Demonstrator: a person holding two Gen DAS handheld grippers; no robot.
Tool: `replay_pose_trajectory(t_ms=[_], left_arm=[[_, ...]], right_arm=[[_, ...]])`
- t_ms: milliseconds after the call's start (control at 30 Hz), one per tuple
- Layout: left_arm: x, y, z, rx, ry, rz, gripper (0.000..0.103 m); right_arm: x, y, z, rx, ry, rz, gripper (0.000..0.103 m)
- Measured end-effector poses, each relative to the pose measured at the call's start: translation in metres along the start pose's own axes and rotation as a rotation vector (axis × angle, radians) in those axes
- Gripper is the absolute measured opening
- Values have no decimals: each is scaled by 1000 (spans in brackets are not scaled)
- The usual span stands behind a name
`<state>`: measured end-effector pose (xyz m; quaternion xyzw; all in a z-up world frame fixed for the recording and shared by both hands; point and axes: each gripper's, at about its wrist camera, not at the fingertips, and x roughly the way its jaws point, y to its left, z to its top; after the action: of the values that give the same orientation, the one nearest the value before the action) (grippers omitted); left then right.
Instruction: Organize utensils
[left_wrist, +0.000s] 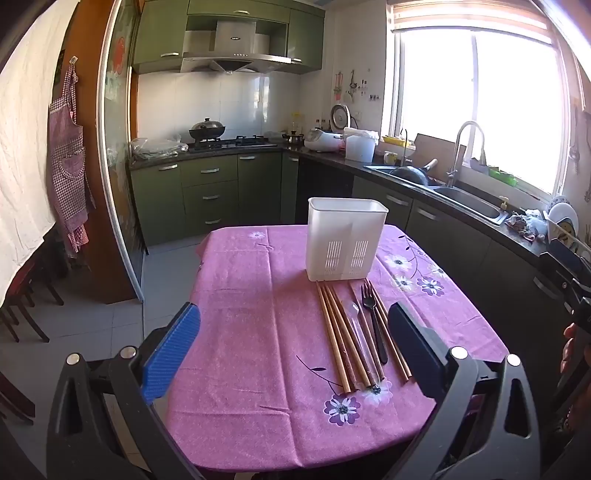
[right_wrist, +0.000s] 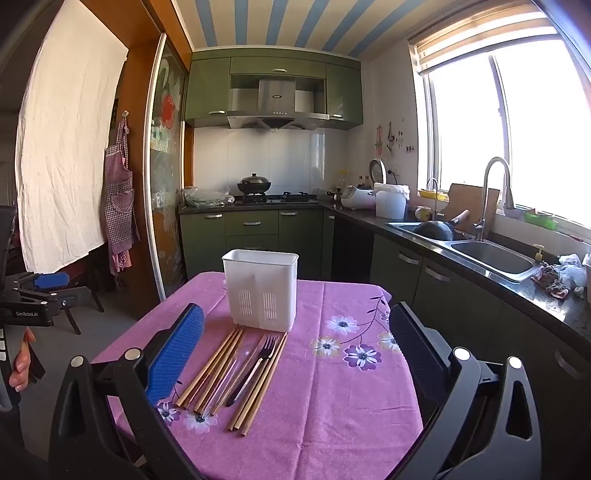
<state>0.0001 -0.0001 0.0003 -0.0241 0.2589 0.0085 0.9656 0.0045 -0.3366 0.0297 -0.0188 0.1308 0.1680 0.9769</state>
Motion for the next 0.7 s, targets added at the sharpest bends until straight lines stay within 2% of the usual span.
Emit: replay_pose_trajectory(t_ms=[700], left_arm=[[2,5,-2,-3,6,-3,97]], right_arm=[[9,4,-5,-1,9,7,99]])
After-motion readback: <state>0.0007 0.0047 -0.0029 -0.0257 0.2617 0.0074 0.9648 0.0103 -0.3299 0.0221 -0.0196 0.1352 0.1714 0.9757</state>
